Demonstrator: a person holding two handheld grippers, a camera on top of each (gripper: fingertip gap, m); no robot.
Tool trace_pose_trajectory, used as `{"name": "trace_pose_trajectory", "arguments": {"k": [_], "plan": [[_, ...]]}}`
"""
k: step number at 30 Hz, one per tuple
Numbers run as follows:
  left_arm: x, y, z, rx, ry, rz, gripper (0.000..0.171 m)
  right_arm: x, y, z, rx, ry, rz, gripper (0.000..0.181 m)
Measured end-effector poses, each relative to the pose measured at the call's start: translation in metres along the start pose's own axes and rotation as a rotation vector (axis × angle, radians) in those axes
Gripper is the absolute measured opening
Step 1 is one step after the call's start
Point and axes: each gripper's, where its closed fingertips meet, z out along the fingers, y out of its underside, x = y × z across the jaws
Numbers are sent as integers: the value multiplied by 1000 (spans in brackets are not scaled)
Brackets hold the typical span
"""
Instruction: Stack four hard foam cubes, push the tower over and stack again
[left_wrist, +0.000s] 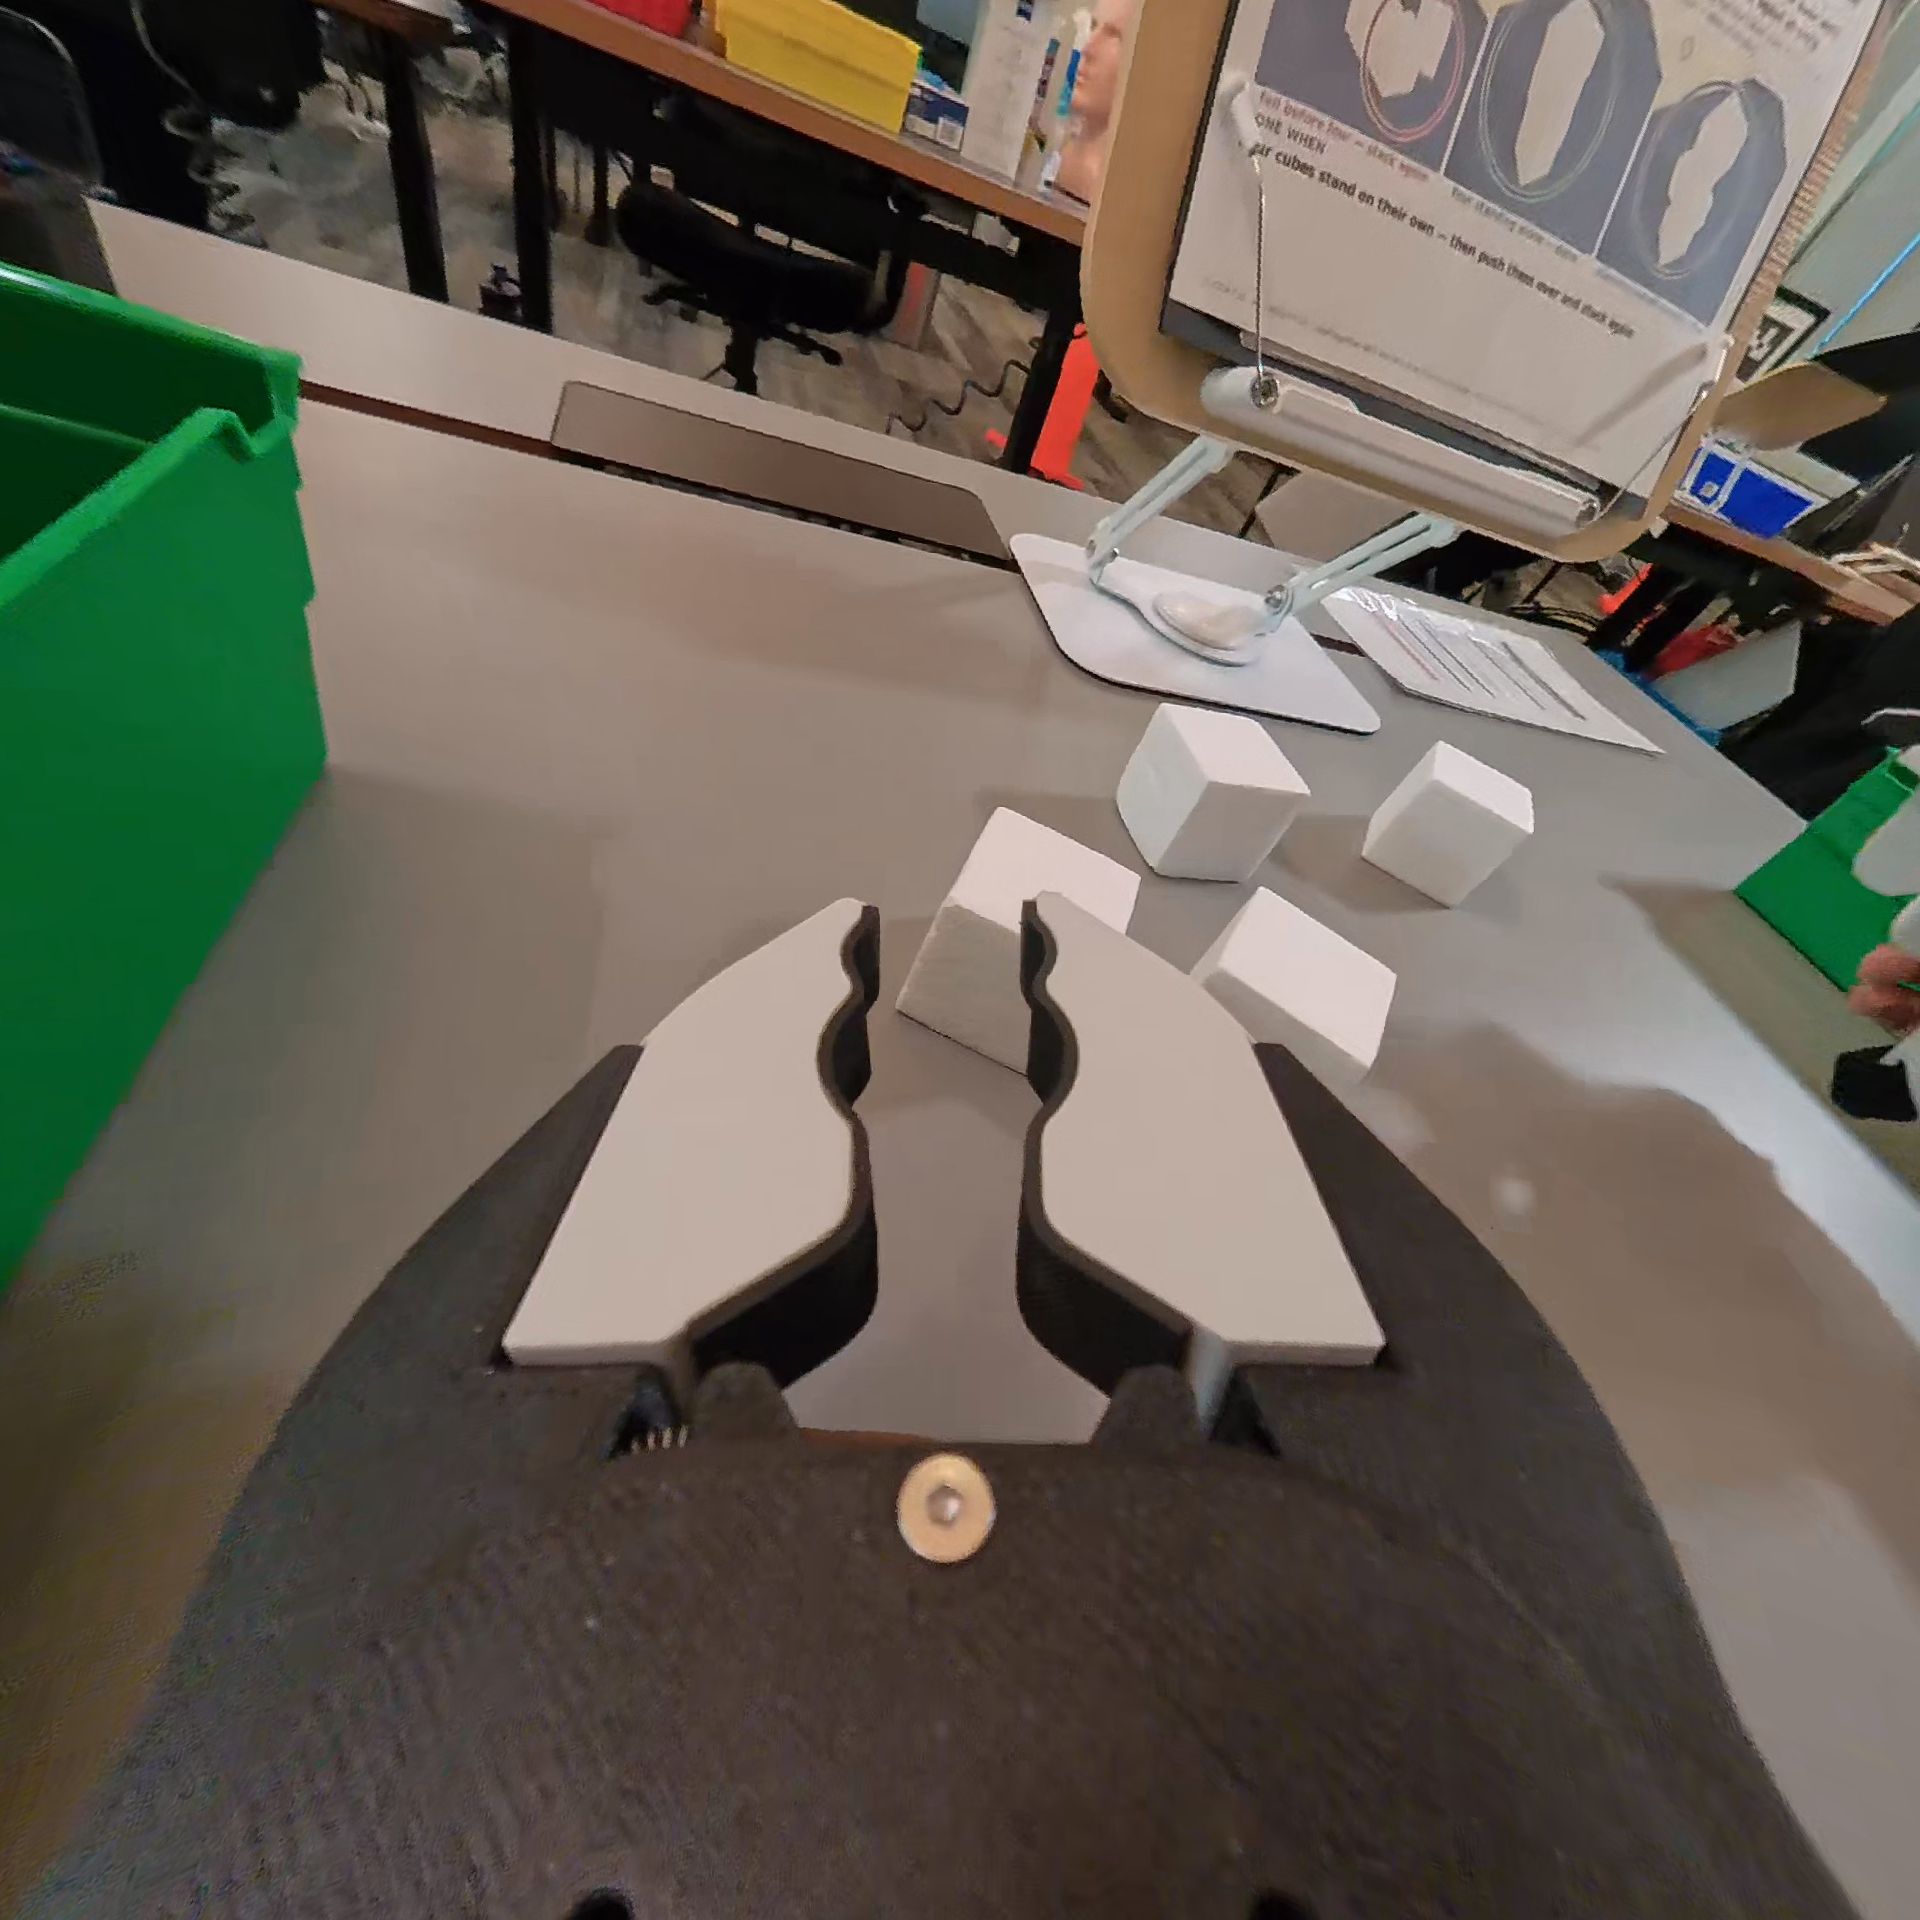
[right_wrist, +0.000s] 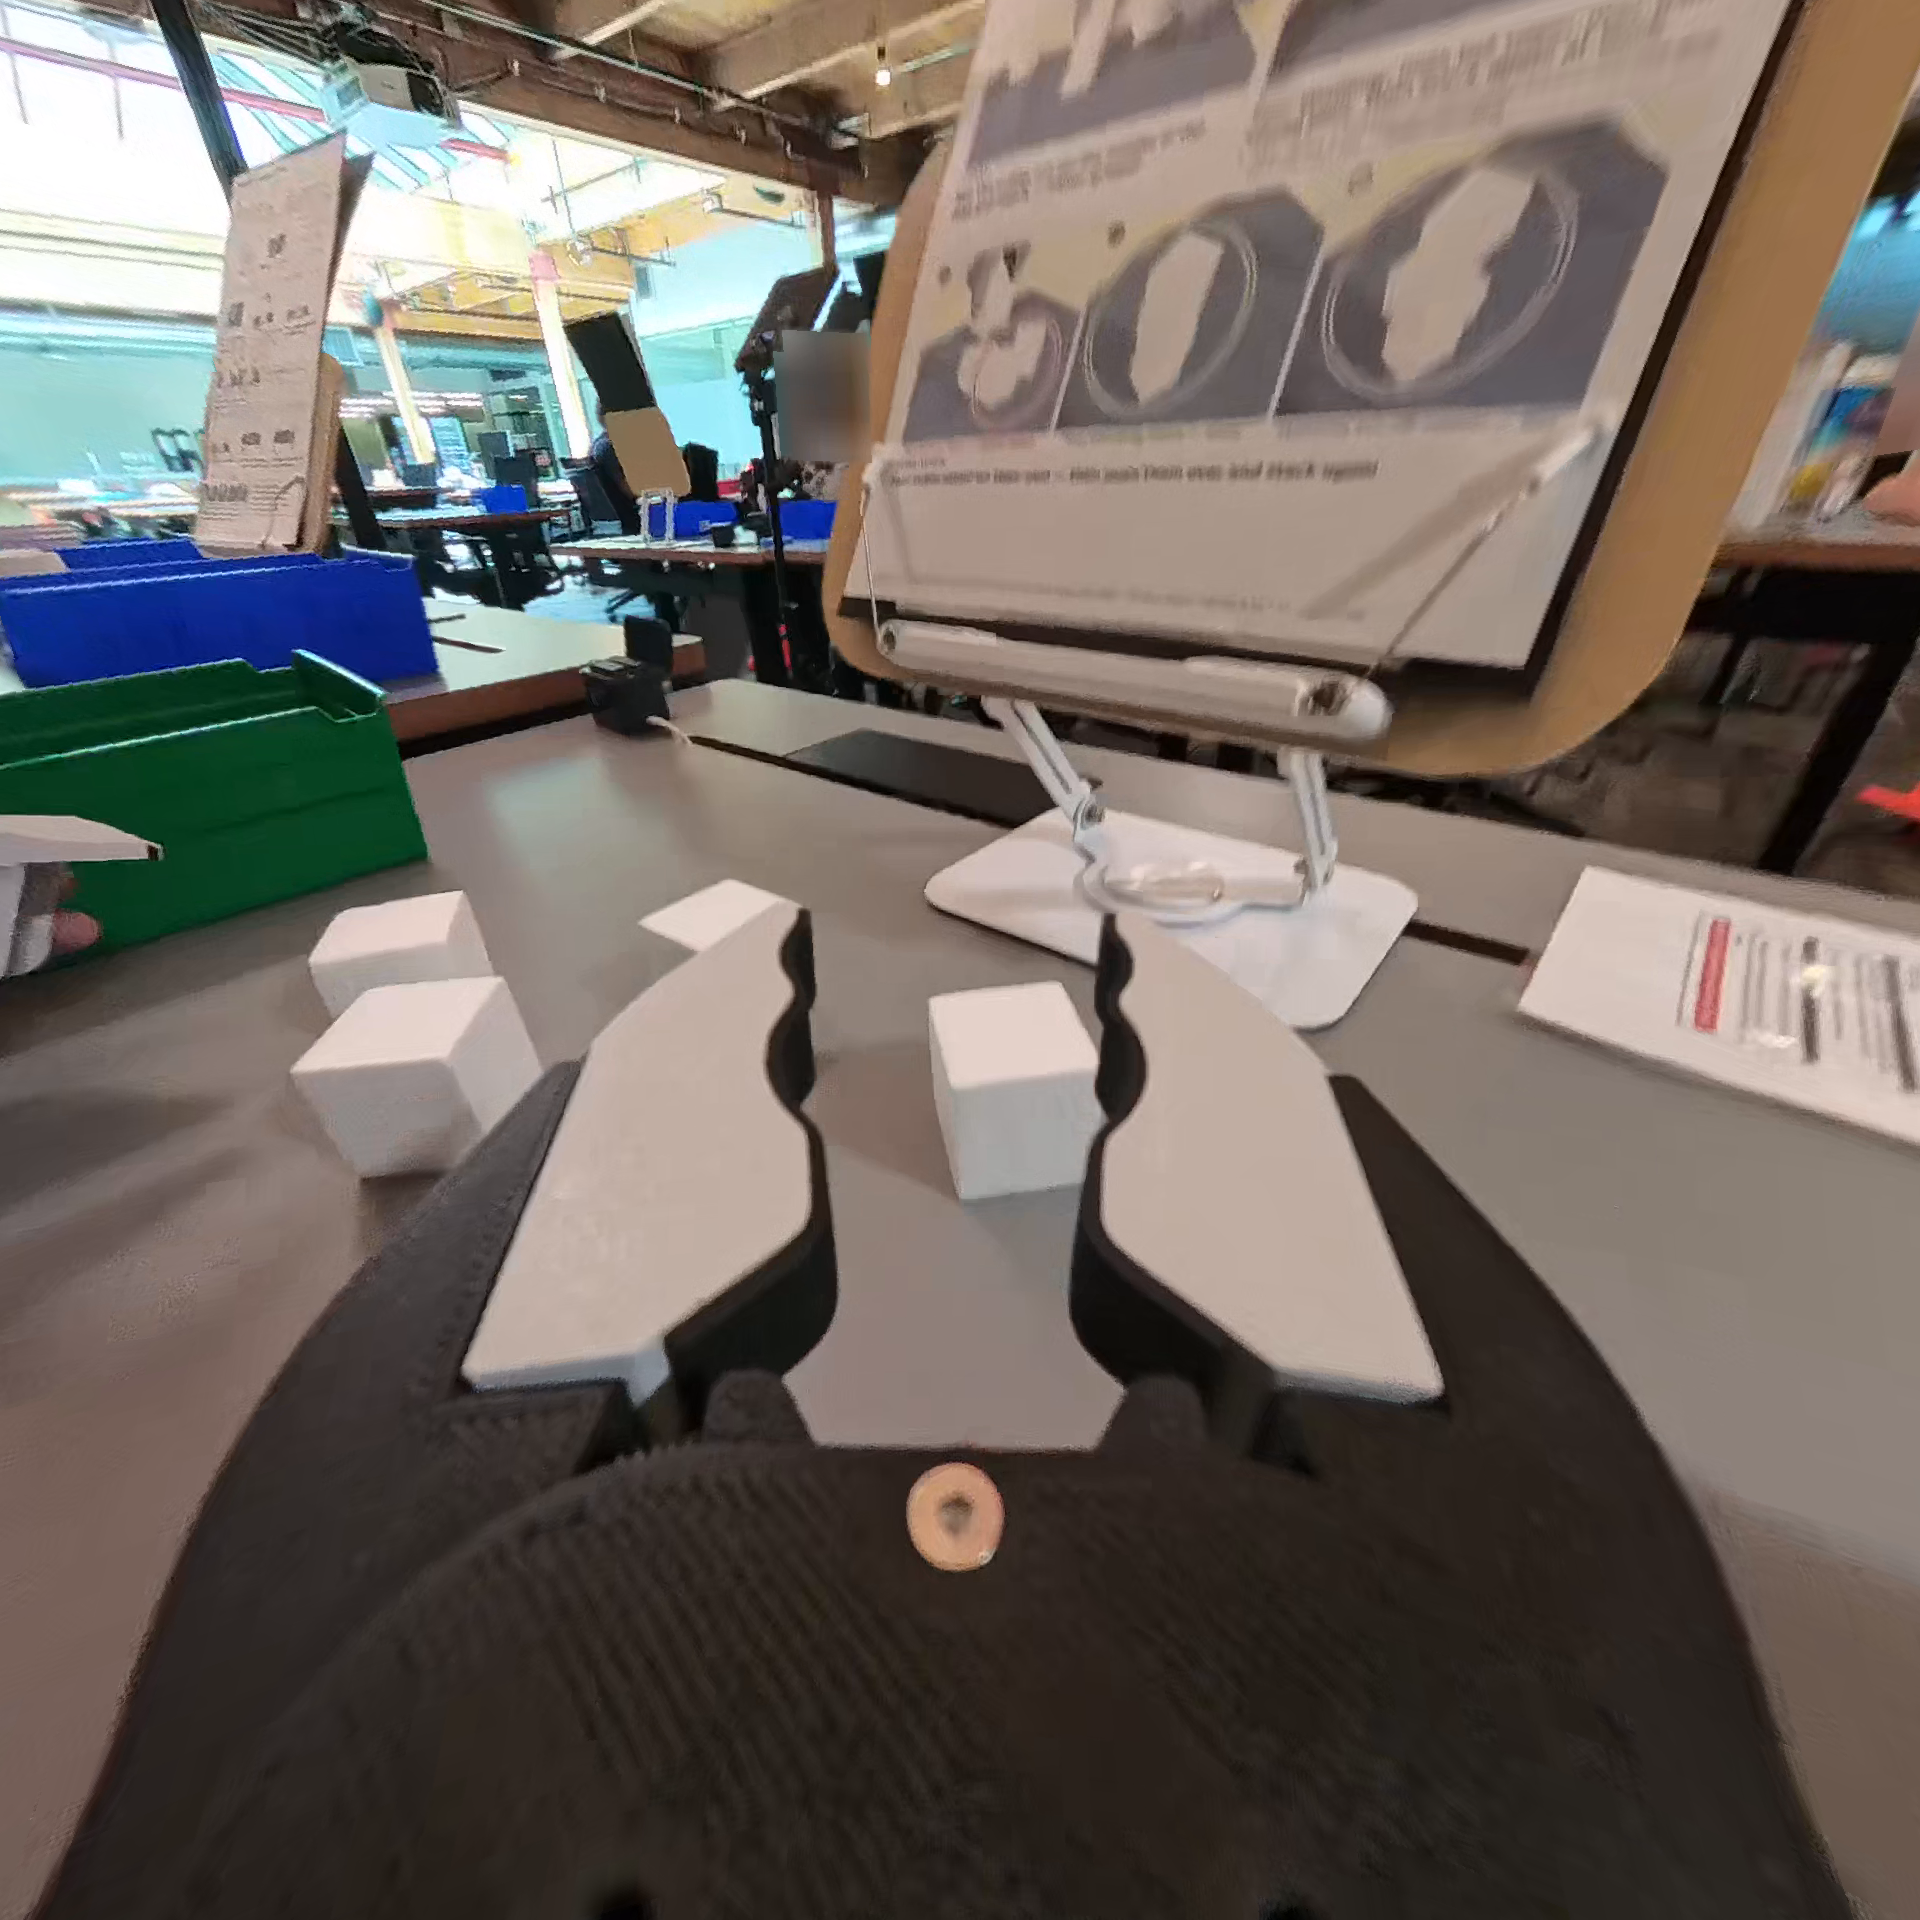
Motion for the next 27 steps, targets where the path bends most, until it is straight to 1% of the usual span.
{"name": "trace_pose_trajectory", "arguments": {"k": [3, 7, 9, 12, 16, 18, 20, 22, 25, 27], "plan": [[4, 5, -1, -9, 18, -7, 27, -3, 19, -2, -63, -68, 78, 50], [13, 16, -10, -36, 56, -61, 26, -16, 49, -9, -202, -97, 31, 47], [20, 19, -16, -40, 78, -78, 26, -24, 50, -14, -215, -95, 3, 46], [22, 21, -23, -36, 63, -36, 25, -33, 48, -20, -228, -73, -33, 51], [23, 28, -22, -58, 47, 10, 25, -45, 53, -28, -239, -79, -64, 52], [22, 33, -22, -79, 21, 70, 25, -51, 55, -29, -239, -95, -44, 58], [24, 31, -23, -71, 16, 141, 25, -58, 50, -24, -208, -129, -10, 61], [25, 32, -21, -75, 0, 198, 25, -63, 53, -18, -224, -160, 32, 73], [29, 38, -18, -105, -1, 223, 24, -67, 59, -16, -265, -156, 5, 86], [29, 36, -18, -95, -17, 244, 23, -67, 57, -18, -248, -136, -26, 86]]}}
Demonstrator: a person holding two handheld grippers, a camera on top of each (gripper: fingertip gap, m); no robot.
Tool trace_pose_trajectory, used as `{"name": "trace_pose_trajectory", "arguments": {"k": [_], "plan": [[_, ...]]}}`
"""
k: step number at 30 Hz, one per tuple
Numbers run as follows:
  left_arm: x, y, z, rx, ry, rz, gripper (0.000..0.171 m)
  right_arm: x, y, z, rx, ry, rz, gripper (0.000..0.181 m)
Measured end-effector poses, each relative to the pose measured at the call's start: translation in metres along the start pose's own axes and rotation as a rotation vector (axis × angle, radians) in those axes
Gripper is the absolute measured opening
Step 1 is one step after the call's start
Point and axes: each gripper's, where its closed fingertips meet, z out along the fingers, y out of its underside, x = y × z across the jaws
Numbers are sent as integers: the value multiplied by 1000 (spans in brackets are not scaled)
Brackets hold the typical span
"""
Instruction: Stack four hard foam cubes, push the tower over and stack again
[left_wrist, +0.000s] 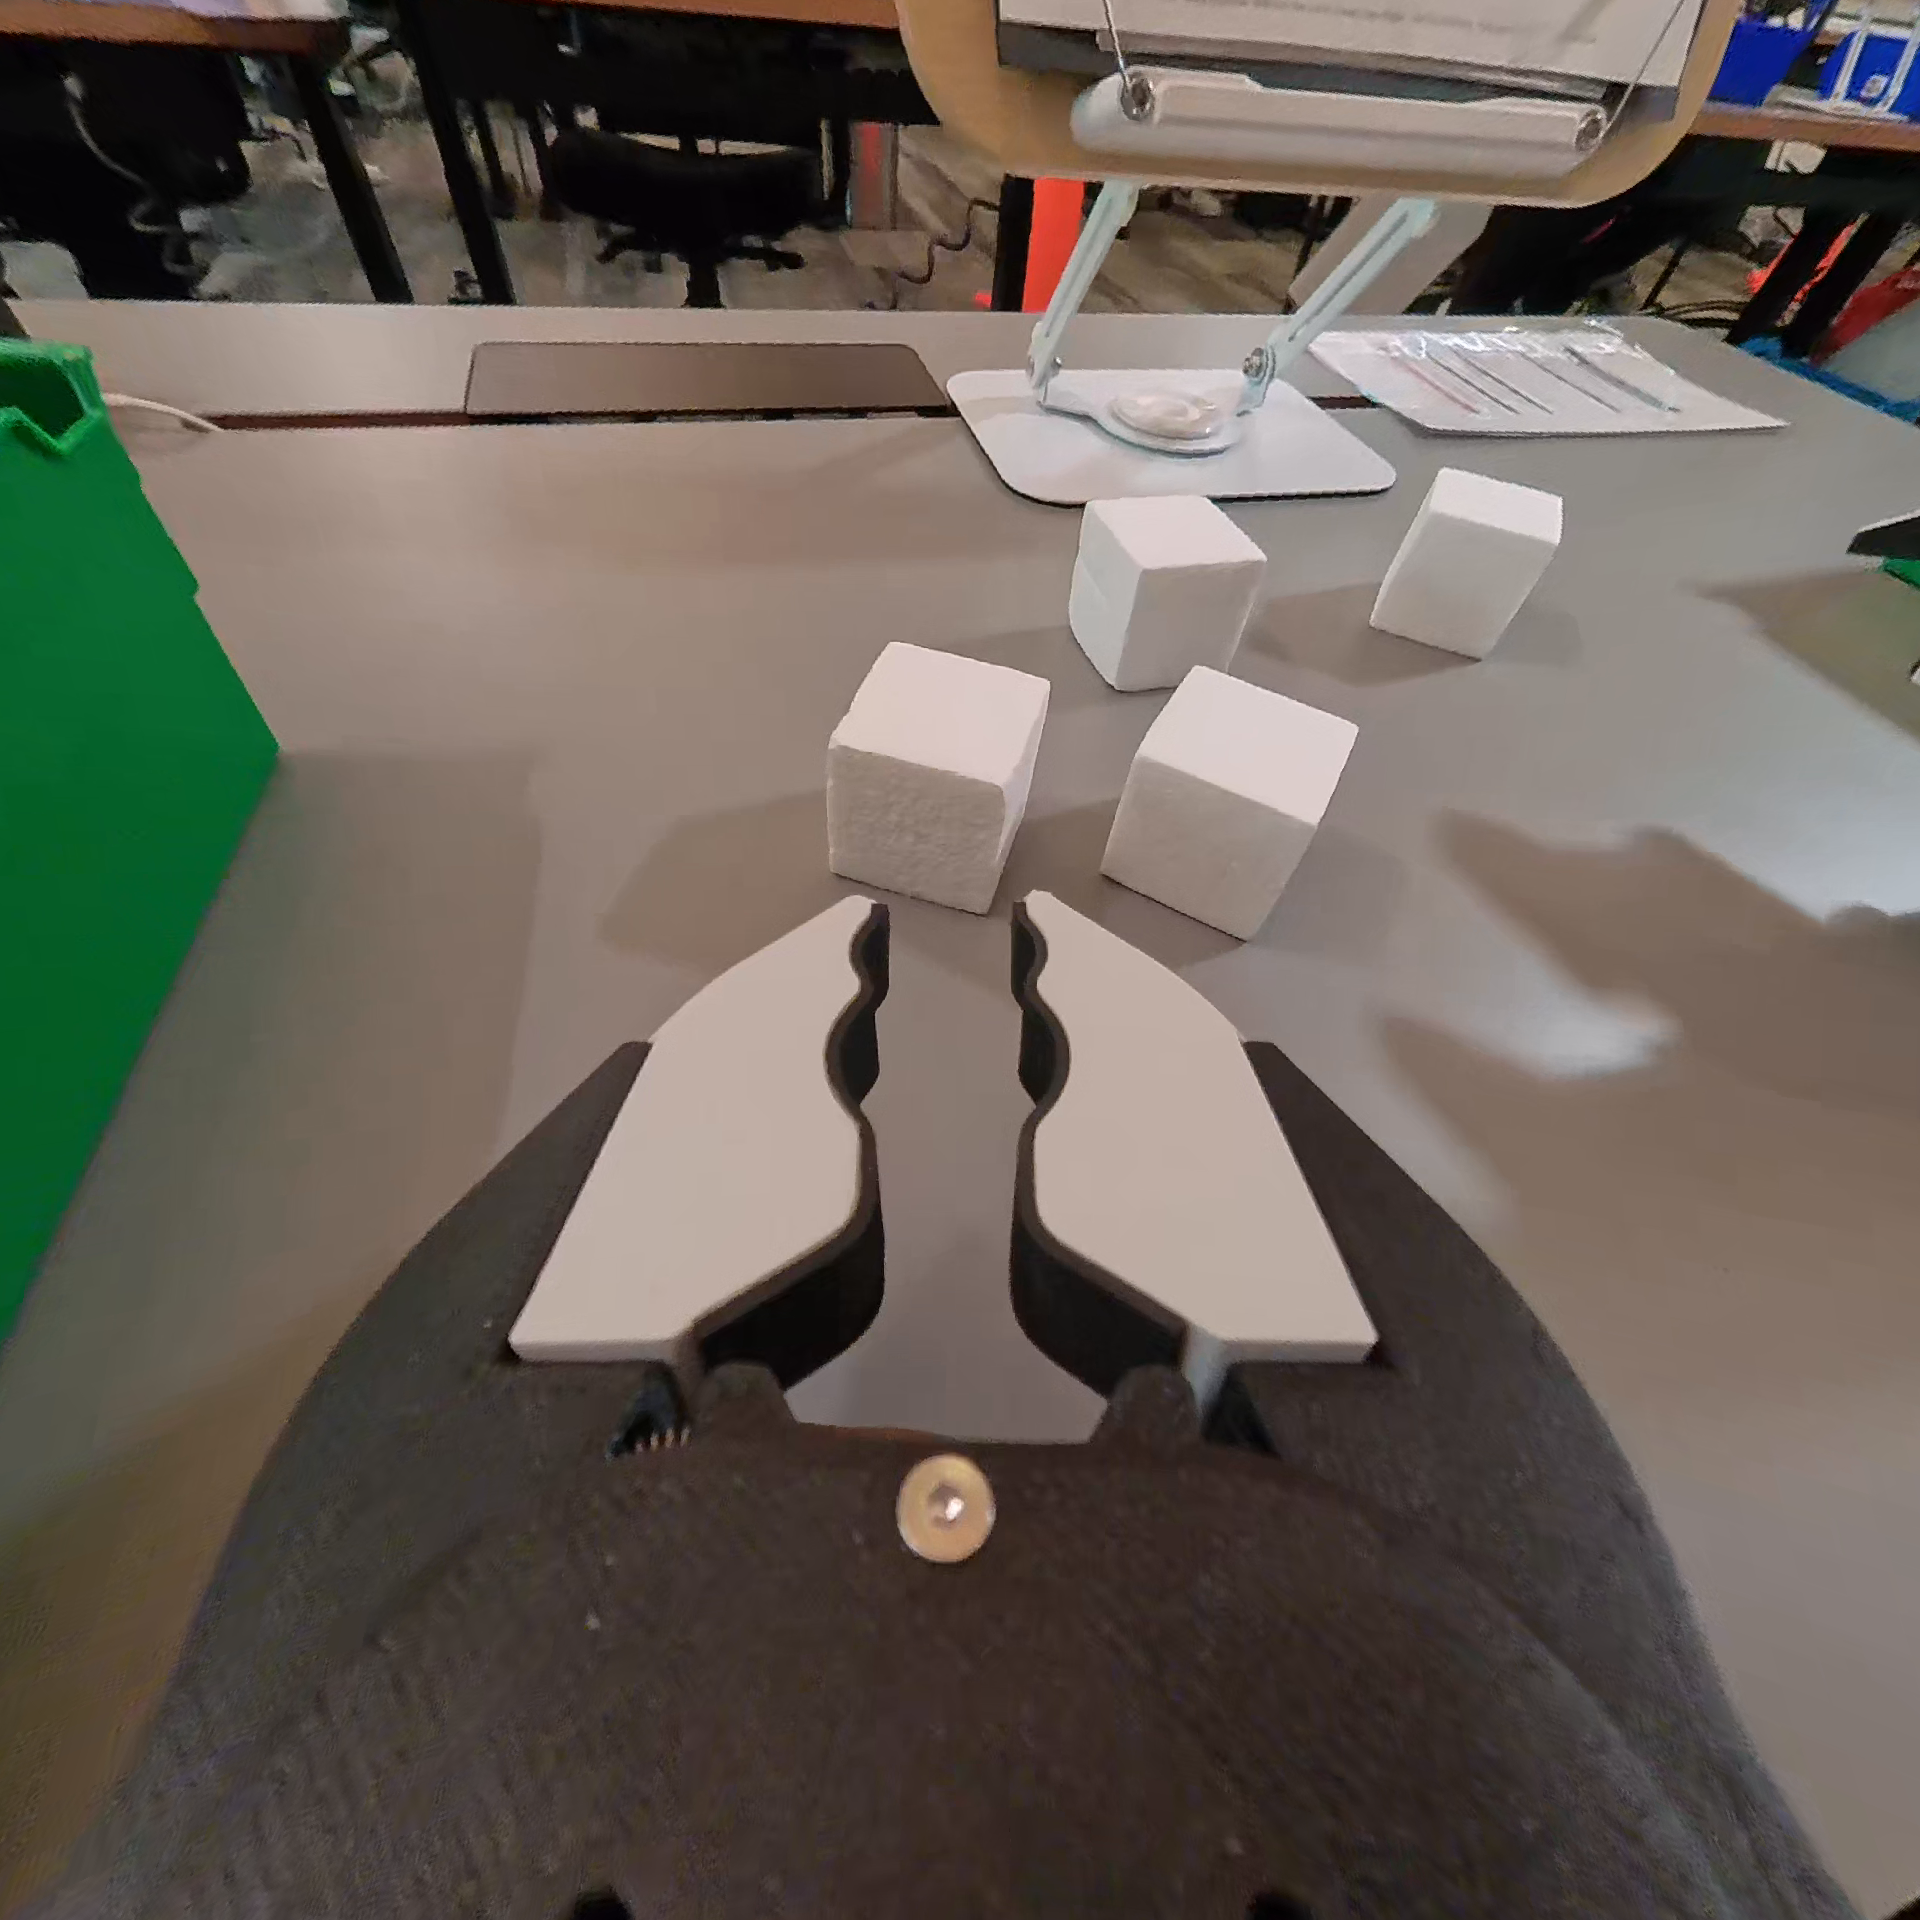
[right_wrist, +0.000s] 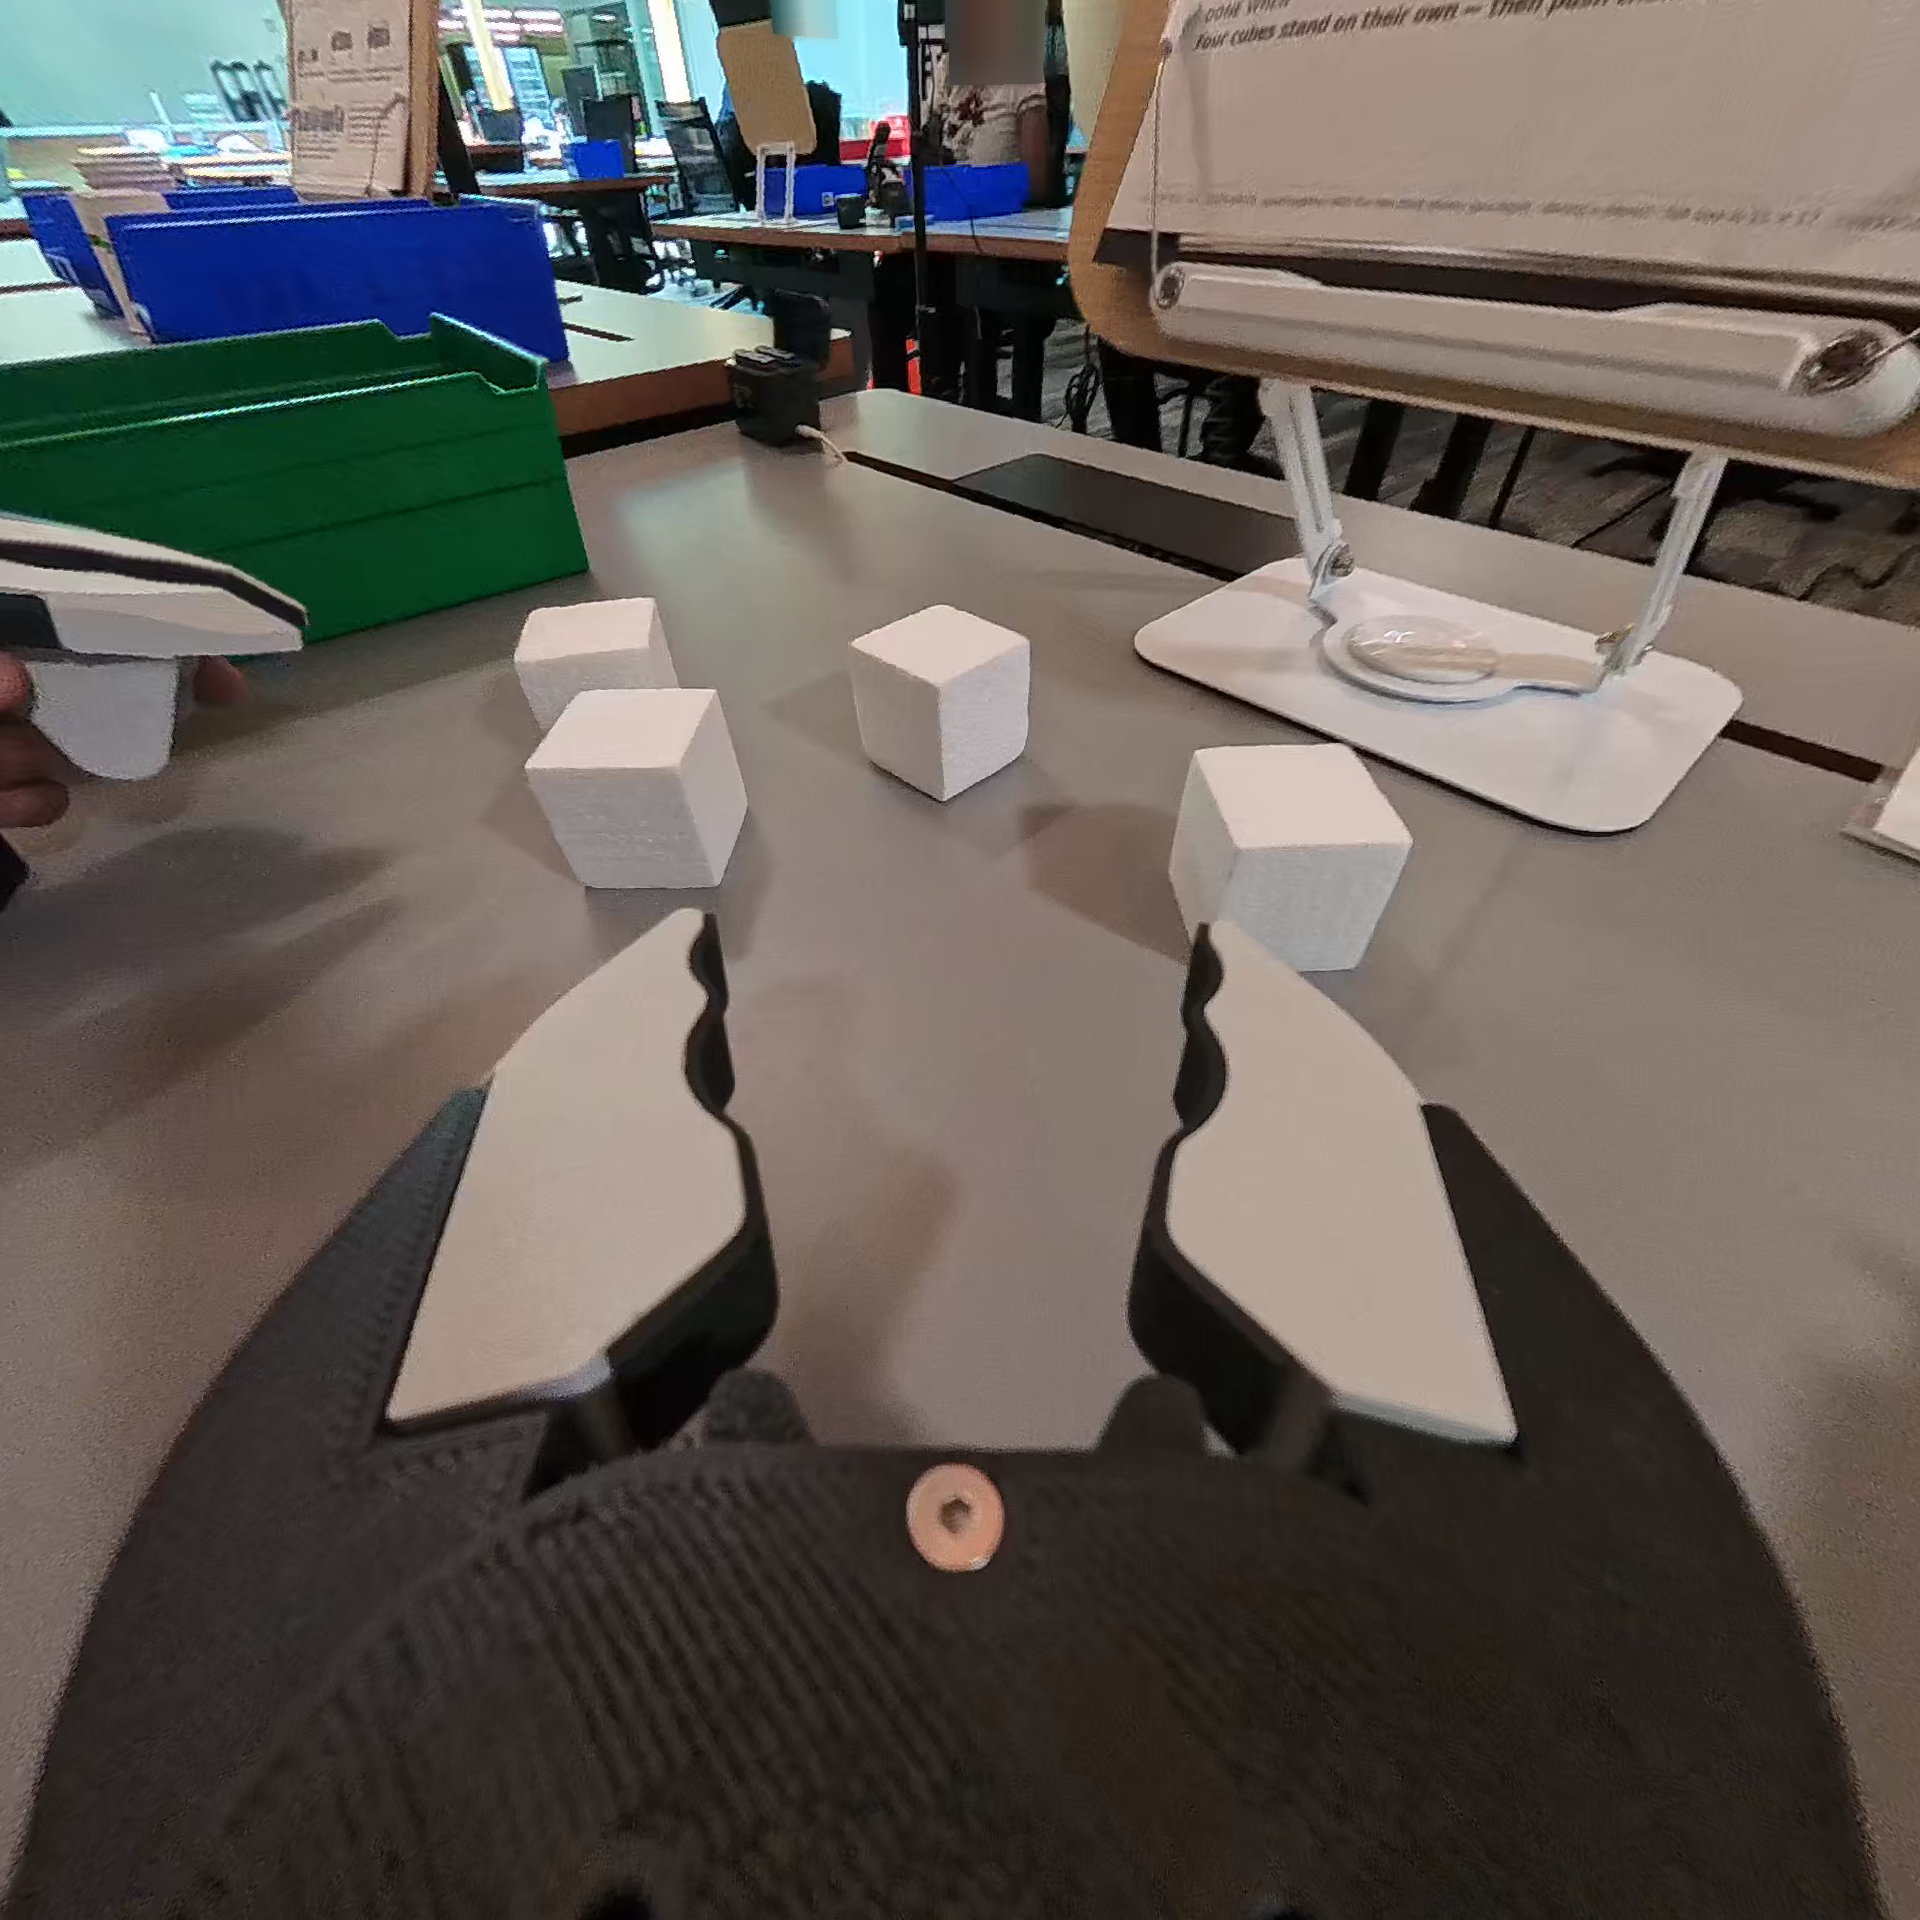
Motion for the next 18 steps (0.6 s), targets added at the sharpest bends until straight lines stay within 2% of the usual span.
{"name": "trace_pose_trajectory", "arguments": {"k": [2, 4, 6, 7, 10, 16, 18], "plan": [[-1, -4, 0, 19, -10, 25, 24, -1, -1, -2, 10, 20, -25, 83], [1, -2, 2, 13, 2, 22, 34, -4, 1, 0, -6, 19, -48, 78], [-3, 1, 3, -9, -32, 4, 61, -6, 3, 1, -22, 29, -74, 76], [-6, 2, 3, -17, -63, 13, 68, -7, 3, 2, -26, 34, -87, 75], [-14, 0, 2, -13, -107, 35, 65, -13, 5, 3, -42, 31, -90, 77], [-12, 5, 5, -37, -50, -44, 65, -16, 11, 10, -97, 26, -92, 81], [-7, 4, 6, -31, 5, -46, 53, -17, 13, 12, -113, 29, -99, 81]]}}
